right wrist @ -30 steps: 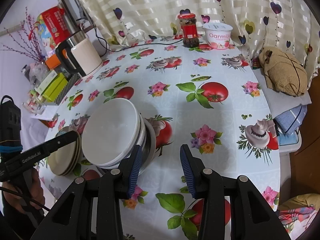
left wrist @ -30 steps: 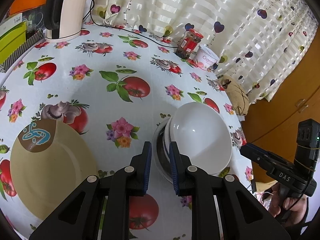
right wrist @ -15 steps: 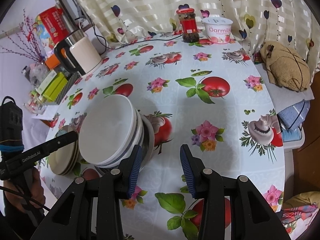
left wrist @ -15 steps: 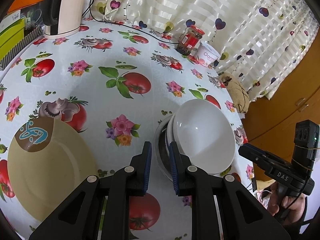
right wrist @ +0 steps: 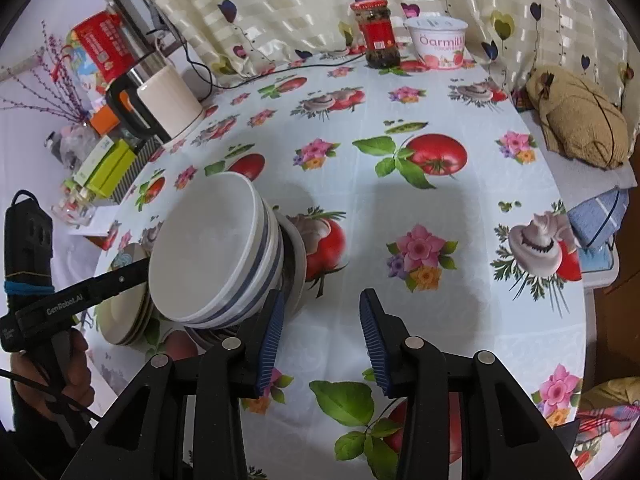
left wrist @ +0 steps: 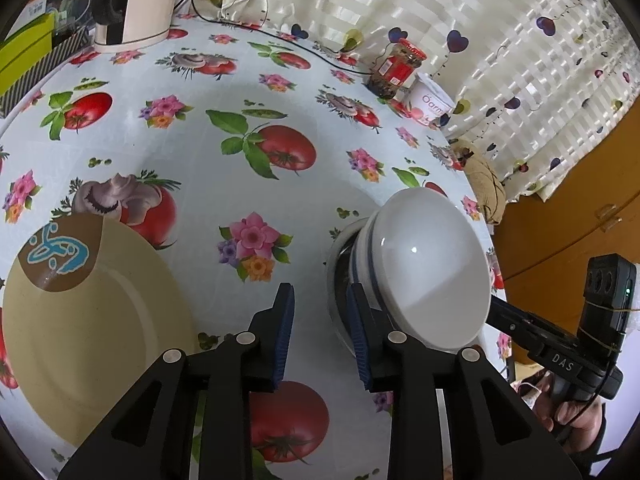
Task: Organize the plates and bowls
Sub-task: 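Close both grippers on the steel bowl rim holding the white bowls, then lift the bowl stack with both grippers and carry it over the beige plates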
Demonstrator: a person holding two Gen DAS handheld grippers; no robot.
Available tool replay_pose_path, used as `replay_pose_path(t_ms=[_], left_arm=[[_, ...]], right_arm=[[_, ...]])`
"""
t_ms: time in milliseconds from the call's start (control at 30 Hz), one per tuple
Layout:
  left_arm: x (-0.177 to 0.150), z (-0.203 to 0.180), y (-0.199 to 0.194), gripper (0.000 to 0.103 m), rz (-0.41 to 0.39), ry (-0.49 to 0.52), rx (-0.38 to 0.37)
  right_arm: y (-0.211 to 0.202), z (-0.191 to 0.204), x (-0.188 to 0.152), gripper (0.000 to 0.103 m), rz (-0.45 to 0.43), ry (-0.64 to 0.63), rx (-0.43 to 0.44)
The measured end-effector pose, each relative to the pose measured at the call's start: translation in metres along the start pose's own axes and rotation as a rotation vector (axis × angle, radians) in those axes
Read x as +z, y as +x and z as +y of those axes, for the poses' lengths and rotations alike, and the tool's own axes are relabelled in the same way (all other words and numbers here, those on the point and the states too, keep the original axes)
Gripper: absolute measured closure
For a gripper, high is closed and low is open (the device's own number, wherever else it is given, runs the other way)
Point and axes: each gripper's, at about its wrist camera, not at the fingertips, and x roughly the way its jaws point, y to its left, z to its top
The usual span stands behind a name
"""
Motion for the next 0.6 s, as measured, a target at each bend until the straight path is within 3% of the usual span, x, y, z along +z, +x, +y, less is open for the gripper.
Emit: replay_pose_path(t_ms=[600], left_arm=[[-0.004,0.006,0.023,0.075,0.081,-0.03,-0.053]], right_arm=[[0.029,0.002,-0.001,0.073,0.071,0.034,0.093]])
